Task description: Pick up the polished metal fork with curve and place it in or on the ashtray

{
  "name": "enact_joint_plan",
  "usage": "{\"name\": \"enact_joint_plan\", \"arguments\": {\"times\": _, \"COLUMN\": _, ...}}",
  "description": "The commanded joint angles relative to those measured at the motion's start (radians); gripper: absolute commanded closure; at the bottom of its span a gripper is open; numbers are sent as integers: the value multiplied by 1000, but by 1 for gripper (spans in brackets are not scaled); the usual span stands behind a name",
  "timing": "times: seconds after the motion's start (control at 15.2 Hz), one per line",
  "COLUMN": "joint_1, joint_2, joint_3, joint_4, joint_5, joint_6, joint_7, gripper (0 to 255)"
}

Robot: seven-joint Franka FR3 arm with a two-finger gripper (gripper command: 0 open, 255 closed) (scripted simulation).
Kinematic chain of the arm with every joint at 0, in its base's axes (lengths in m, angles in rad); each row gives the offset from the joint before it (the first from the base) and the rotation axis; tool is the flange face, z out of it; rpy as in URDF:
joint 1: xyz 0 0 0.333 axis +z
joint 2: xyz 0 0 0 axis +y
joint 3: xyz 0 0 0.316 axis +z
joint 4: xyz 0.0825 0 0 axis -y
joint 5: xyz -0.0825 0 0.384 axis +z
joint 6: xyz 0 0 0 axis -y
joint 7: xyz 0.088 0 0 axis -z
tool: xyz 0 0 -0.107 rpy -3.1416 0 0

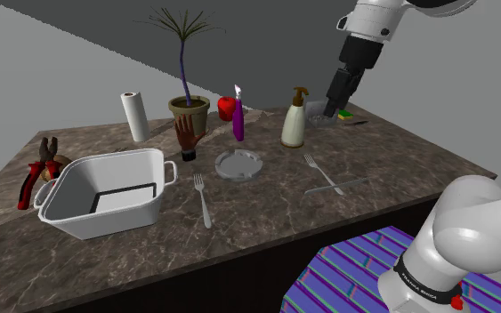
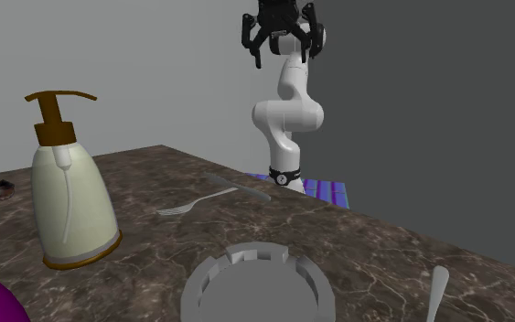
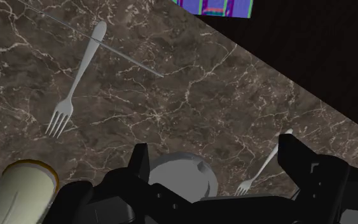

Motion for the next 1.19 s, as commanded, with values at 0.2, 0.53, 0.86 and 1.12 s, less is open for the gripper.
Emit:
{"name": "enact_joint_plan", "arguments": {"times": 0.2, "joint_1": -4, "joint_2": 52, "joint_3": 64, "joint_4": -23, "joint_5": 26, "joint_6": 79, "joint_7": 87, "gripper": 0}}
{"name": "enact_joint_plan", "arguments": {"times": 0.53, "joint_1": -14, "joint_2": 171, "joint_3": 169, "joint_4": -30, "joint_5": 55, "joint_6": 209, "joint_7": 232, "gripper": 0}}
{"name": "enact_joint_plan", "arguments": {"times": 0.86, "joint_1": -34, "joint_2": 324, "joint_3": 270, "joint_4": 3, "joint_5": 55, "joint_6": 331, "joint_7": 383, "gripper": 0}}
{"name": "enact_joint_plan", "arguments": {"times": 1.12, "joint_1": -56, "joint_2": 467, "joint_3": 345, "joint_4": 57, "joint_5": 25, "joint_6": 416, "joint_7": 513, "gripper": 0}}
